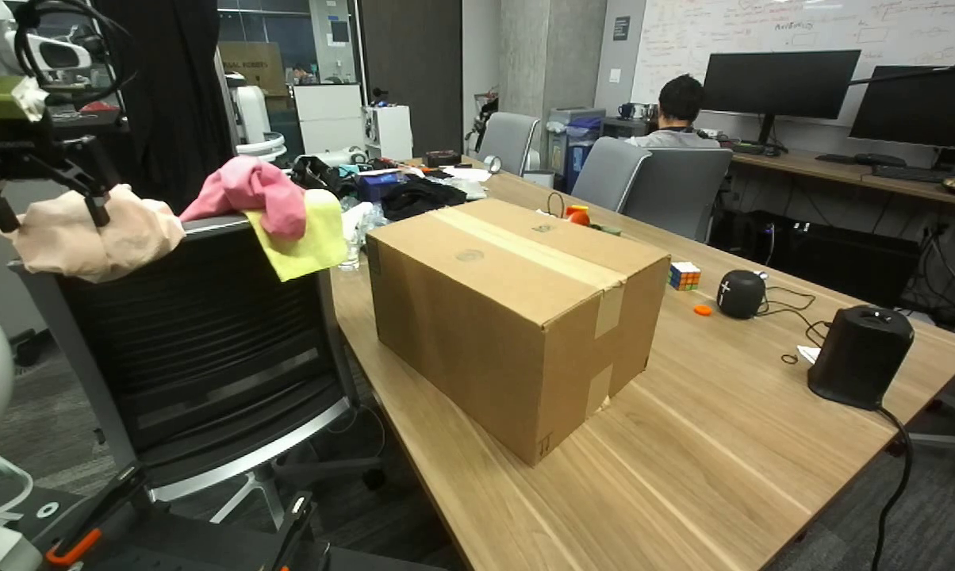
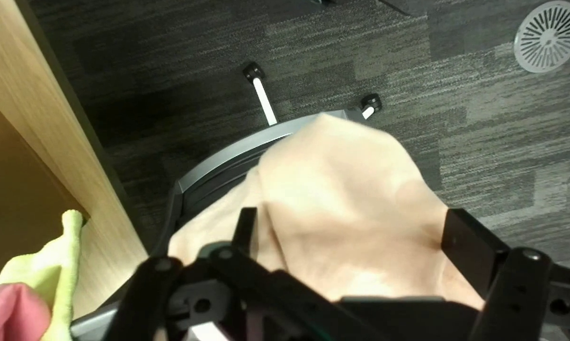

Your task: Move all the towels from the headrest to the top of the sealed cardboard box

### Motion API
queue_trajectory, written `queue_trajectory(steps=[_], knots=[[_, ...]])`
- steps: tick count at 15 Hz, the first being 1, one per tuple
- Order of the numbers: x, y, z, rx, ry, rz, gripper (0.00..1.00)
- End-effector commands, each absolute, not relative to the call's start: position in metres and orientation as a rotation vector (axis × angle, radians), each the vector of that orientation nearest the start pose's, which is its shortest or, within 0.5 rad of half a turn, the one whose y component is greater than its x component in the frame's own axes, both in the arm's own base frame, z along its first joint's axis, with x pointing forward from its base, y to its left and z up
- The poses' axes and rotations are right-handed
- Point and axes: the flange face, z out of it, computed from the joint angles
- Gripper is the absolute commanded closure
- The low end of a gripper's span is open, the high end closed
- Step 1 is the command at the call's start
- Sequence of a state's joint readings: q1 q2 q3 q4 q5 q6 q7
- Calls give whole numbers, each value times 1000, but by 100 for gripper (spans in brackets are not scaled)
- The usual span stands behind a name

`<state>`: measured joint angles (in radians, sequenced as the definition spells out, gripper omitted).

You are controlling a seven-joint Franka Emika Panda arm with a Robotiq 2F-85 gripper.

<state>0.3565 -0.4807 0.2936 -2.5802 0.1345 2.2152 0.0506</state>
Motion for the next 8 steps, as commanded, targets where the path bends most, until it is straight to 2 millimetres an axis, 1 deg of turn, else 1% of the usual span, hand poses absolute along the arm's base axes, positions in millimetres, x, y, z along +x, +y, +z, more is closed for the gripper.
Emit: queue_trajectory(steps=[1,4,8], knots=[[319,265,427,-2989,-770,-252,0],[320,268,426,-2975,-786,-305,0],[322,267,422,-2973,-808,-341,0]])
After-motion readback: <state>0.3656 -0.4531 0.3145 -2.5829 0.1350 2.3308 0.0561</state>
